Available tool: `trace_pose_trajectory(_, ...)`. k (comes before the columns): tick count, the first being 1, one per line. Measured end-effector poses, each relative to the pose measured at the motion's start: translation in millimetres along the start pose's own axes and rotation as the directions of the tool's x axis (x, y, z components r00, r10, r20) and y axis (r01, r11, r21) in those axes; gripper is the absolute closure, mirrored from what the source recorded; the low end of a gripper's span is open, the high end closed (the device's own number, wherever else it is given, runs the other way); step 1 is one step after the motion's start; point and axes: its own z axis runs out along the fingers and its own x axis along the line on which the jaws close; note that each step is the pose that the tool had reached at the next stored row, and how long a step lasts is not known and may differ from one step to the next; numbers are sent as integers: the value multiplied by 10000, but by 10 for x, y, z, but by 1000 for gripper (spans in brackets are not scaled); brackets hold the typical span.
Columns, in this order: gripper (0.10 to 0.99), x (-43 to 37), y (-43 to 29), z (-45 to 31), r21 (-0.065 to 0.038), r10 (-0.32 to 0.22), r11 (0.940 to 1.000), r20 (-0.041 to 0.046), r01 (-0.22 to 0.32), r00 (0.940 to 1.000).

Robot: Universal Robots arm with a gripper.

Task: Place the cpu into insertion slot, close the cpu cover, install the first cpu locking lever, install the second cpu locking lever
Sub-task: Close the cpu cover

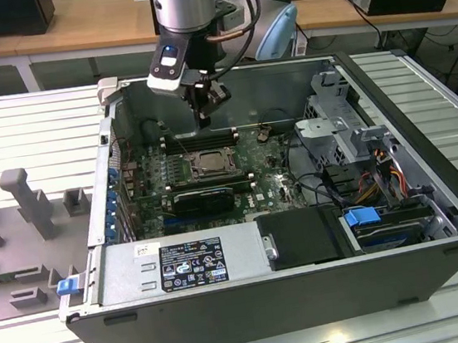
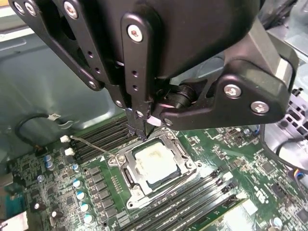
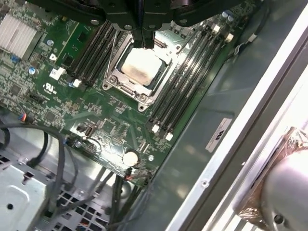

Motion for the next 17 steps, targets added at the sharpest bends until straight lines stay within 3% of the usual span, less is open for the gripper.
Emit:
trace_pose_trajectory(6, 980, 0, 0, 0, 7, -600, 9982, -43, 600, 9982)
trace_pose_trajectory(11, 980, 0, -1, 0, 13, -1412, 9900, -102, 1412, 9899)
trace_pose_trajectory(14, 980, 1, -1, 0, 13, -1958, 9806, -143, 1959, 9805)
trace_pose_trajectory(17, 980, 1, -2, 1, 11, -2748, 9615, -202, 2749, 9613)
